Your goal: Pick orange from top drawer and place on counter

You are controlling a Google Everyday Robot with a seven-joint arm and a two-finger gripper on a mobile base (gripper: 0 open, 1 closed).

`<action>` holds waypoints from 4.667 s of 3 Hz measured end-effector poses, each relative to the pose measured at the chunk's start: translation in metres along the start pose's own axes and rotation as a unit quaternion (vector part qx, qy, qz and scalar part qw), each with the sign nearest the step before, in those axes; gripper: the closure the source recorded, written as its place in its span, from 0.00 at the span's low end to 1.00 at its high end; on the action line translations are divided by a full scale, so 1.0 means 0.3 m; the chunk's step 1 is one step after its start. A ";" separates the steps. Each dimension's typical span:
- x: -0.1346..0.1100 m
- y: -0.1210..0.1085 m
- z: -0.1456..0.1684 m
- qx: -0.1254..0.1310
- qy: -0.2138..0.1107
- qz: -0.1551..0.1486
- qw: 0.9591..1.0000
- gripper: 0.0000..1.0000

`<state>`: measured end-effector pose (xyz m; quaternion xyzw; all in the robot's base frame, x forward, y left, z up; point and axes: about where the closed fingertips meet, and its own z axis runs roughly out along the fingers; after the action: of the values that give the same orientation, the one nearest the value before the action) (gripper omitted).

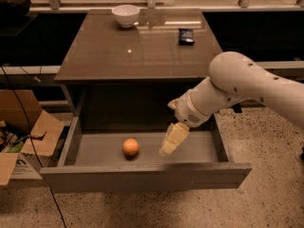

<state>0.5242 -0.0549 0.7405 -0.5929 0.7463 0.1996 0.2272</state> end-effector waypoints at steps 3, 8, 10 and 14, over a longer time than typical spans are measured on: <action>-0.126 -0.053 0.327 -0.022 -0.055 0.001 0.998 0.00; -0.079 -0.073 0.584 -0.056 -0.076 0.047 0.994 0.72; -0.144 -0.139 0.352 -0.022 -0.108 0.031 0.993 1.00; -0.339 -0.491 -0.266 0.128 -0.130 -0.067 0.981 1.00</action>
Offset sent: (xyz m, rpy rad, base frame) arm 0.0409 0.0927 -0.0589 0.1260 -0.0055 0.0225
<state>0.6796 -0.0512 0.8600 -0.5768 0.6884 0.1623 0.4087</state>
